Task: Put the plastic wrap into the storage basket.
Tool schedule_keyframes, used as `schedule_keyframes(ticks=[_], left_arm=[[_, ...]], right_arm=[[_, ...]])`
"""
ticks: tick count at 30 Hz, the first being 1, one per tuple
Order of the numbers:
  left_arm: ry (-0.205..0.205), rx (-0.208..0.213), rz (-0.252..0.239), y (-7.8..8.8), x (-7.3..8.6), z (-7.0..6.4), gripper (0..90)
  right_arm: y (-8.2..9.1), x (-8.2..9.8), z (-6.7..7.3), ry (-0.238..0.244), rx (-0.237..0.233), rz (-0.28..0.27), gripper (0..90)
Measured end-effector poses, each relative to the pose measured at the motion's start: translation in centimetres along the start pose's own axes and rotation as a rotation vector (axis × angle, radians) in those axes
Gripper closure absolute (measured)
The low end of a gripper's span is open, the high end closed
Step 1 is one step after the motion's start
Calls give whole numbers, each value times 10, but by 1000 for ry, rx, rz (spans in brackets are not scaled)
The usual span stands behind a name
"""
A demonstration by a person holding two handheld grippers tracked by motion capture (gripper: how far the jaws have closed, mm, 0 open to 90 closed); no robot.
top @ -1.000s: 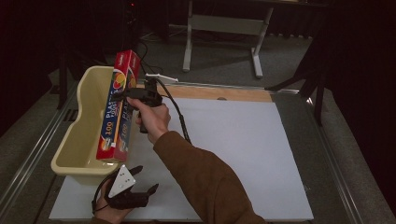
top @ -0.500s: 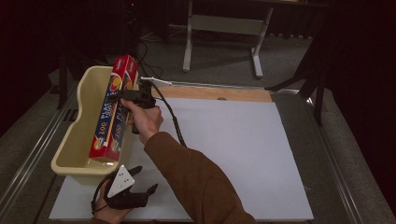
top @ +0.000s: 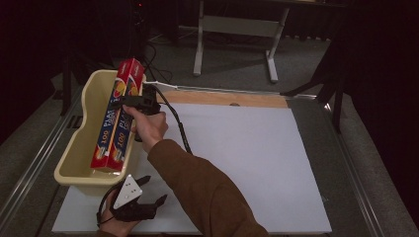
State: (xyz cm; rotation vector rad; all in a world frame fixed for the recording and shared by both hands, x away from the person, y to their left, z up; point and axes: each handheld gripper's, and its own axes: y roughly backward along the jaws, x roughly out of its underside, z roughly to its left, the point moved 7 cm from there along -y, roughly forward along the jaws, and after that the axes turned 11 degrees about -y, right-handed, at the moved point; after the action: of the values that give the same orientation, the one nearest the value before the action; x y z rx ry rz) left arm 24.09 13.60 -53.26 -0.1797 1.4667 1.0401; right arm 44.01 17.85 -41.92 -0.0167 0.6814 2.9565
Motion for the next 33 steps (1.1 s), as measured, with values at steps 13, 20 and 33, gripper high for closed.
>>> schedule_keyframes(ticks=[13, 20, 33], left_arm=[[0, -2, 1, 1, 1, 0, 209], [2, -8, 6, 1, 1, 0, 206], [-3, -9, 20, -1, 2, 0, 202]], right_arm=[[-13, 10, -11, -81, 50, 63, 372], [-12, 12, -17, -81, 129, 100, 333], [11, 20, -8, 15, 127, 185, 390]])
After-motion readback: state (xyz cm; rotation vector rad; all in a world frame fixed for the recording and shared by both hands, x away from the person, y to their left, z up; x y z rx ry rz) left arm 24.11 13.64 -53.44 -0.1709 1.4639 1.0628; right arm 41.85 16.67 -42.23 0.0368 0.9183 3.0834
